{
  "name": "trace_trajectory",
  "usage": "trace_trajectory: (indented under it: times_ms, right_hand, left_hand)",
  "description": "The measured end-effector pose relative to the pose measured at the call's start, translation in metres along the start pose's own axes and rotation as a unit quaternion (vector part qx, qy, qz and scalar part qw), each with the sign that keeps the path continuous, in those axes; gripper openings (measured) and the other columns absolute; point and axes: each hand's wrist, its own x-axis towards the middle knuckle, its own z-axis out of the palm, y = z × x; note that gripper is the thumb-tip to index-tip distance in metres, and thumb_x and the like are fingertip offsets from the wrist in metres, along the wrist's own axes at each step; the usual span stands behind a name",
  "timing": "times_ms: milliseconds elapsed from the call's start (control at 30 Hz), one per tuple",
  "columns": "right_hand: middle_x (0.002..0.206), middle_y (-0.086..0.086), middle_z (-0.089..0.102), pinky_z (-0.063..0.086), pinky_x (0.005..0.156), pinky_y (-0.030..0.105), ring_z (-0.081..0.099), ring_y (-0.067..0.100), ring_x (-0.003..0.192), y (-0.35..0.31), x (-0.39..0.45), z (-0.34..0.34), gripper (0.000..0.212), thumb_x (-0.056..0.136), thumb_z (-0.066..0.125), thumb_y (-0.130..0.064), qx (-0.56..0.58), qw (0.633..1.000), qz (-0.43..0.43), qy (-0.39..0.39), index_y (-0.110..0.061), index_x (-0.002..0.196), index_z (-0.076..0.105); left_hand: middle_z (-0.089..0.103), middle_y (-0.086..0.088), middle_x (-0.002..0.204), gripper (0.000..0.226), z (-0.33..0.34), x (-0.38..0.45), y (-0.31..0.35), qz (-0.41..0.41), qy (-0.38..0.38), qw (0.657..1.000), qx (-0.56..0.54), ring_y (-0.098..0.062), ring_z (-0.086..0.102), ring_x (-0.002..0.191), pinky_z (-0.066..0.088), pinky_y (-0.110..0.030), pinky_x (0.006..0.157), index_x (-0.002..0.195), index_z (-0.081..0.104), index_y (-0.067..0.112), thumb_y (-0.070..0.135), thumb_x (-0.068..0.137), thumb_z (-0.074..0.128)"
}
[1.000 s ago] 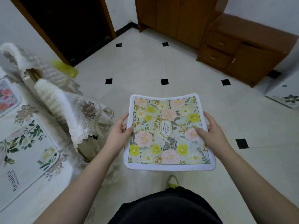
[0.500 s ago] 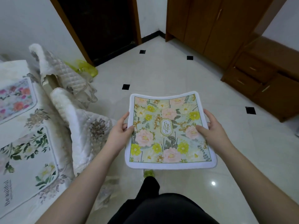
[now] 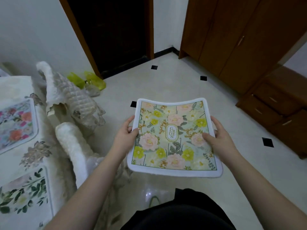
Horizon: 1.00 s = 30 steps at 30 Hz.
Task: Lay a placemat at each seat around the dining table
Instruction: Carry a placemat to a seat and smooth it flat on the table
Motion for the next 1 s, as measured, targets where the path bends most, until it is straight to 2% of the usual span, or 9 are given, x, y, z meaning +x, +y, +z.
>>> trace_trajectory:
  times_ms: [67,233,333,400,467,633,1000]
  right_hand:
    - [0.107,-0.004,0.072,0.062,0.068,0.041,0.075,0.017,0.08,-0.005,0.02,0.0,0.067,0.094,0.061,-0.012,-0.002,1.0,0.002,-0.004,-0.045,0.145,0.033]
    - [0.111,-0.004,0.071,0.06,0.058,0.03,0.074,0.013,0.08,-0.017,0.085,-0.006,0.063,0.095,0.06,-0.011,-0.008,0.999,0.008,-0.036,-0.046,0.141,0.036]
    - [0.11,-0.004,0.07,0.056,0.053,0.023,0.073,0.01,0.078,-0.027,0.134,-0.006,0.059,0.096,0.058,-0.009,-0.002,0.999,0.004,-0.054,-0.045,0.139,0.037]
    - [0.108,-0.003,0.07,0.056,0.052,0.022,0.073,0.009,0.076,-0.036,0.169,-0.007,0.062,0.096,0.058,-0.01,-0.006,0.998,0.003,-0.061,-0.041,0.145,0.035]
    - [0.106,-0.001,0.072,0.059,0.056,0.026,0.074,0.011,0.075,-0.048,0.203,-0.009,0.064,0.096,0.059,-0.012,-0.013,0.997,-0.001,-0.071,-0.039,0.147,0.033]
    - [0.108,0.001,0.072,0.06,0.076,0.048,0.074,0.02,0.085,-0.079,0.28,-0.005,0.066,0.094,0.061,-0.012,-0.016,0.994,-0.019,-0.111,-0.042,0.147,0.033]
    - [0.106,0.001,0.072,0.06,0.076,0.051,0.073,0.022,0.087,-0.137,0.389,0.072,0.066,0.093,0.063,-0.012,-0.042,0.983,-0.03,-0.178,-0.046,0.143,0.036]
  left_hand:
    - [0.077,0.003,0.087,0.053,0.002,0.018,0.004,-0.012,-0.002,1.0,-0.017,-0.015,0.075,0.073,0.06,-0.04,0.074,0.144,0.045,0.036,0.011,0.097,0.053]
    - [0.078,0.003,0.088,0.053,0.018,0.065,0.013,-0.04,-0.012,0.999,-0.02,-0.017,0.076,0.076,0.061,-0.046,0.077,0.145,0.043,0.034,0.011,0.098,0.052]
    - [0.078,0.004,0.088,0.053,0.028,0.102,0.025,-0.046,0.007,0.999,-0.015,-0.018,0.076,0.076,0.06,-0.048,0.077,0.145,0.043,0.033,0.011,0.097,0.052]
    - [0.078,0.005,0.088,0.054,0.034,0.127,0.037,-0.048,0.029,0.998,-0.011,-0.016,0.075,0.077,0.06,-0.049,0.08,0.145,0.044,0.034,0.012,0.097,0.054]
    - [0.077,0.008,0.088,0.054,0.037,0.149,0.053,-0.046,0.05,0.998,-0.01,-0.015,0.075,0.079,0.059,-0.048,0.081,0.144,0.044,0.036,0.014,0.096,0.055]
    - [0.077,0.009,0.093,0.055,0.034,0.195,0.081,-0.054,0.093,0.994,-0.027,-0.016,0.076,0.081,0.06,-0.049,0.081,0.144,0.043,0.037,0.015,0.096,0.055]
    - [0.078,0.006,0.094,0.052,-0.012,0.27,0.082,-0.08,0.152,0.981,-0.089,-0.018,0.076,0.084,0.059,-0.05,0.082,0.144,0.043,0.036,0.015,0.098,0.056]
